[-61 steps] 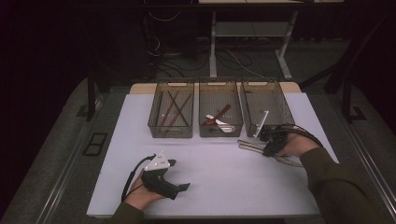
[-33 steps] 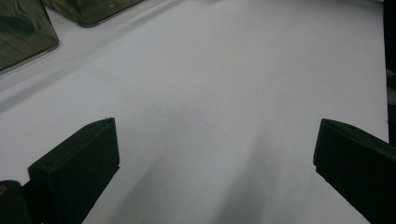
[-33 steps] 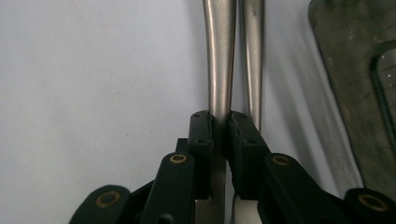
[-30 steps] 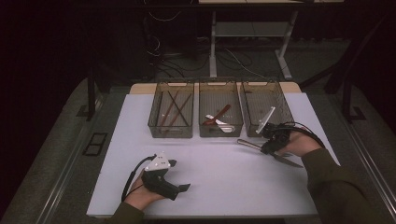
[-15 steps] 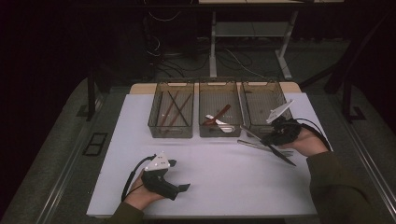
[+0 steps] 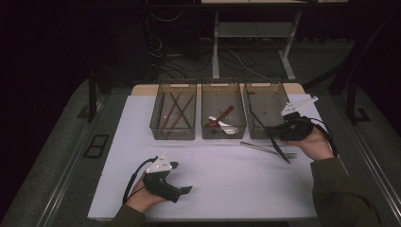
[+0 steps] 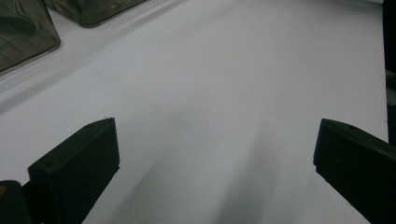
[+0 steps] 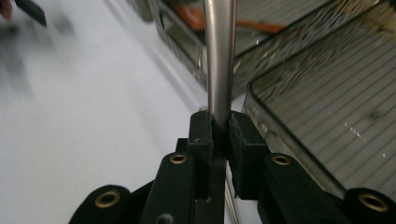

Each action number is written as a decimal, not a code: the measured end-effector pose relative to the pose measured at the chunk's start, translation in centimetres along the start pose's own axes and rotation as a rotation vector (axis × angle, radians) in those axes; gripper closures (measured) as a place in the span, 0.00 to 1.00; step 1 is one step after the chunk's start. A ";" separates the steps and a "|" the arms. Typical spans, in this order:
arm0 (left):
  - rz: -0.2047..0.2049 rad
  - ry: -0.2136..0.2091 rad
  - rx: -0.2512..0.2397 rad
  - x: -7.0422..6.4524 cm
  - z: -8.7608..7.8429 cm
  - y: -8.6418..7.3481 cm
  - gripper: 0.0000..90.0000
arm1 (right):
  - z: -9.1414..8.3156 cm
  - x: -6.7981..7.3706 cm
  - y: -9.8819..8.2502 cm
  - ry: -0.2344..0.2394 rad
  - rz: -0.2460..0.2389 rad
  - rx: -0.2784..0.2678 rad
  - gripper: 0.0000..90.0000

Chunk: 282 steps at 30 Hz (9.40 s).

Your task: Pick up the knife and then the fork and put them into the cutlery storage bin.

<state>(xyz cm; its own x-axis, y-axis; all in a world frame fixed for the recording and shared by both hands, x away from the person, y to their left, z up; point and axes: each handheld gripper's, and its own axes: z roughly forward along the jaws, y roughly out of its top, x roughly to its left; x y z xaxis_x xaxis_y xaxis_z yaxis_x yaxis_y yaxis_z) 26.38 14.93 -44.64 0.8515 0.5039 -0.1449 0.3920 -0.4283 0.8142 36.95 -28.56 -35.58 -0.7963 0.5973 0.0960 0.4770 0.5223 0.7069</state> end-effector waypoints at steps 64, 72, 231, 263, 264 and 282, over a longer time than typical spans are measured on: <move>0.015 0.004 -0.004 0.1 -0.2 -0.2 0.00 | 0.2 -10.2 2.8 -0.379 0.303 -0.174 0.88; 0.016 0.001 0.003 0.1 -0.1 -0.2 0.00 | 1.0 -10.4 2.3 -0.379 0.311 -0.127 0.88; 0.021 -0.014 0.011 0.0 0.0 -0.2 0.00 | 2.4 -1.6 -3.7 0.017 -0.069 0.182 0.94; 0.003 0.016 -0.028 0.6 -0.4 -0.4 0.00 | -2.1 -3.1 -2.2 -0.177 0.099 -0.244 0.94; 0.004 0.017 -0.028 0.6 -0.4 -0.4 0.00 | -2.2 -3.1 -2.0 -0.184 0.100 -0.252 0.94; 0.007 0.011 -0.032 0.5 -0.5 -0.4 0.00 | -2.0 -6.4 2.6 -0.311 0.166 -0.267 0.94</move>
<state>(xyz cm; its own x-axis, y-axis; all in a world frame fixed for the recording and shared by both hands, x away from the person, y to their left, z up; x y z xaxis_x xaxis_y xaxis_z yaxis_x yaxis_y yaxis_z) 26.53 15.70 -44.73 0.8503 0.5091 -0.1336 0.3749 -0.4076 0.8327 42.54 -32.17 -32.95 -0.5473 0.8361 0.0370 0.4434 0.2522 0.8601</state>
